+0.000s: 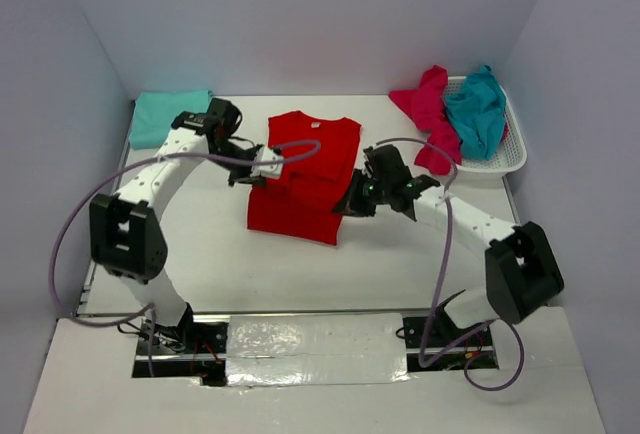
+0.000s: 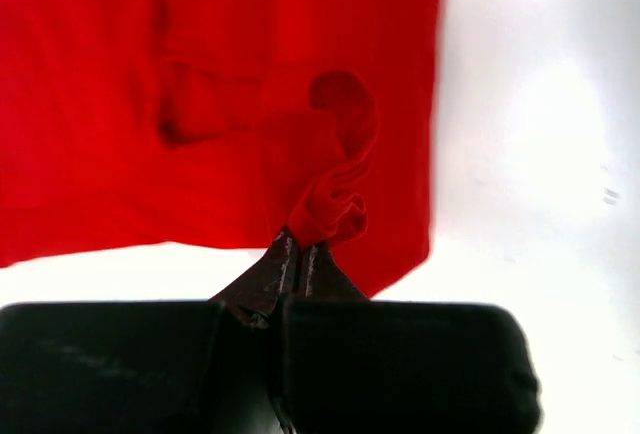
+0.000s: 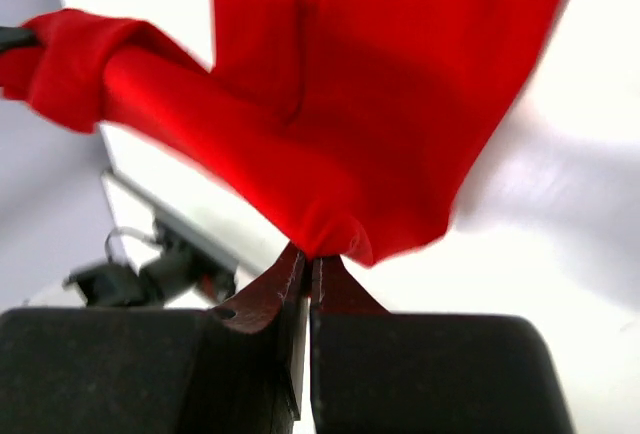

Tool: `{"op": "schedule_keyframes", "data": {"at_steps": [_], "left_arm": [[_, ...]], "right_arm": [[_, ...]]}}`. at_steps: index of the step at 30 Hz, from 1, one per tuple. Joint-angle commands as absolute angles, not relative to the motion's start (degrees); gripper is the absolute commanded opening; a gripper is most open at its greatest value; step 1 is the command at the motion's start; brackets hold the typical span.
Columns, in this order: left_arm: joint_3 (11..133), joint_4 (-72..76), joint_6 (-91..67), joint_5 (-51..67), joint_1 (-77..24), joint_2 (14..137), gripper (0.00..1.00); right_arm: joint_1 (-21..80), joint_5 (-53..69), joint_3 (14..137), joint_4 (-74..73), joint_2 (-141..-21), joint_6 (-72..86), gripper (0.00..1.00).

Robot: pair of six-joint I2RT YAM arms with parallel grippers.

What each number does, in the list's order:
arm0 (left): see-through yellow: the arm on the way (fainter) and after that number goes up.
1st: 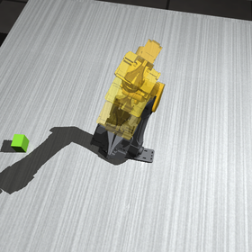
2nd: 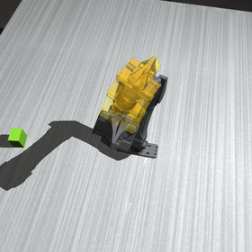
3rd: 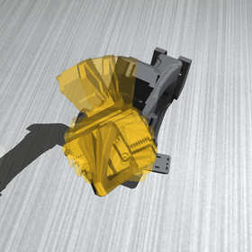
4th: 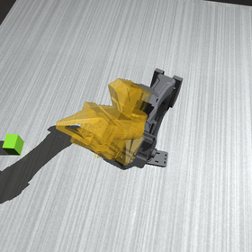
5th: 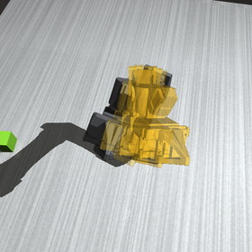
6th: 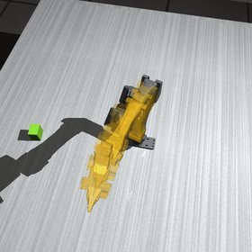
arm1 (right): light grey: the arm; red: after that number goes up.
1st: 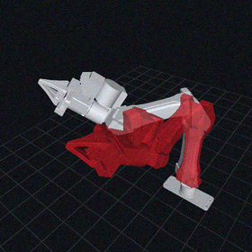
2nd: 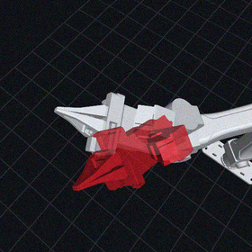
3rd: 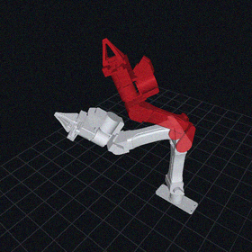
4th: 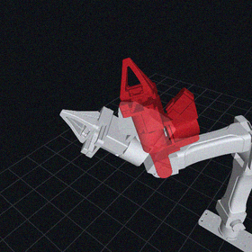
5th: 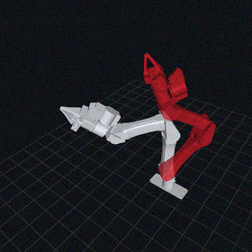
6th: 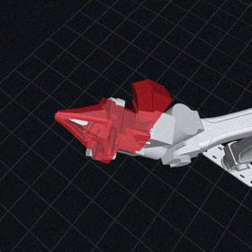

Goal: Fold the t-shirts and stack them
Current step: Fold the folded rectangular tshirt in 1/3 of the way

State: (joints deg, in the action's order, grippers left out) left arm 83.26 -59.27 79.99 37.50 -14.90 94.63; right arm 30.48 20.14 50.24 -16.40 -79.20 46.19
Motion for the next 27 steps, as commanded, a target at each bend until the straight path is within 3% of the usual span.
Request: {"op": "schedule_keyframes", "data": {"at_steps": [1,10,19,21,23,25,27], "left_arm": [[92.62,-65.48,72.26,42.71,-14.24,102.64,0.00],[93.43,-43.36,53.28,40.08,-12.48,107.75,0.00],[94.39,-39.56,49.23,36.04,-12.39,114.78,0.03],[94.92,-37.80,46.86,34.38,-12.48,116.80,0.18],[95.62,-34.13,44.14,32.70,-12.31,118.99,0.32],[98.08,-31.91,39.57,29.37,-11.96,121.27,0.36],[100.88,-28.94,32.83,26.12,-10.65,122.78,0.38]], "right_arm": [[26.99,20.13,56.68,-20.74,-85.15,38.77,0.00],[22.41,19.86,67.84,-21.53,-98.42,35.07,0.00],[20.13,18.02,76.02,-25.40,-108.09,33.49,0.00],[18.81,17.67,77.34,-25.40,-109.85,33.57,0.10],[17.93,16.97,79.18,-26.19,-111.00,33.58,0.35],[15.92,15.65,81.72,-26.89,-112.50,33.31,0.47],[14.51,14.86,83.66,-27.42,-113.11,32.61,0.53]]}}
